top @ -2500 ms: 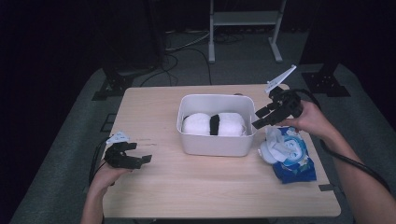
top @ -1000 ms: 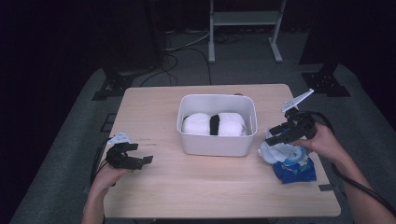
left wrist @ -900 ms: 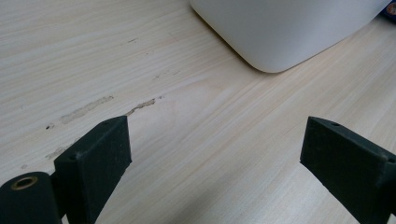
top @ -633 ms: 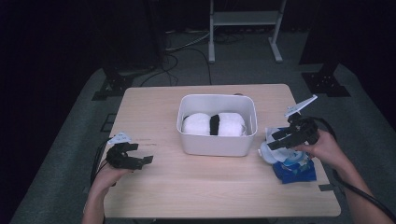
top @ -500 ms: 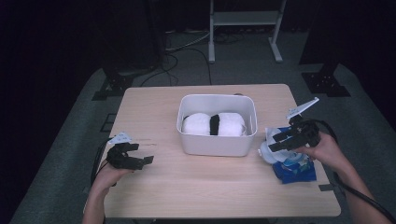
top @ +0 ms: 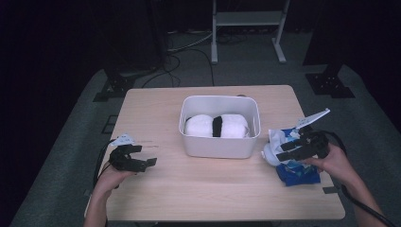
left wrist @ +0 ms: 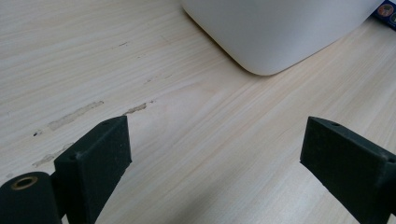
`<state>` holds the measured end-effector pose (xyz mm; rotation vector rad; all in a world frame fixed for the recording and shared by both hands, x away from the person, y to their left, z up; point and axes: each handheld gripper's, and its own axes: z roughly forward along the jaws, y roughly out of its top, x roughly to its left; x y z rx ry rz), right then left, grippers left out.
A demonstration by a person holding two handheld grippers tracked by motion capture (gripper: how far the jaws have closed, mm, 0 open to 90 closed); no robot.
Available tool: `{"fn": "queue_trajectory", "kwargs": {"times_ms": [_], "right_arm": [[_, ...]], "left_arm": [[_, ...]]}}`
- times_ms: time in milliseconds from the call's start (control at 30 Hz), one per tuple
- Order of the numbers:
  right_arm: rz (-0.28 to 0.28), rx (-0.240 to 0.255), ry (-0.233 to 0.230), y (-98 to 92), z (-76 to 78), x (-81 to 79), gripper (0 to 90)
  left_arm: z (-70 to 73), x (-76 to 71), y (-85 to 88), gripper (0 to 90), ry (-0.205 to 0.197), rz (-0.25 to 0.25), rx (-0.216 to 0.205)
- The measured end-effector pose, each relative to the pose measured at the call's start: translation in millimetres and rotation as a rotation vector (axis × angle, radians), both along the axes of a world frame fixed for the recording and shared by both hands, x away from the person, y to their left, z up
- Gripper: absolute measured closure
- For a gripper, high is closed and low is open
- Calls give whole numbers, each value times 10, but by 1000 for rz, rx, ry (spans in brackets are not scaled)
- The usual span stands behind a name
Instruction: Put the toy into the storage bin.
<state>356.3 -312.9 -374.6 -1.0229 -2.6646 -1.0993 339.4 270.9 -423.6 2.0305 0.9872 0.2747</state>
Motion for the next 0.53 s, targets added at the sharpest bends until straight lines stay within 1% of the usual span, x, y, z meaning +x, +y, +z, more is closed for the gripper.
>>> {"fn": "queue_trajectory", "kwargs": {"times_ms": [233, 533], "right_arm": [[-11, 8, 8, -44, -65, -60, 373], [-18, 13, 6, -78, -83, -125, 371]], "left_arm": [[16, -3, -2, 74, -4, -1, 0], [26, -3, -30, 74, -5, -12, -4]]}}
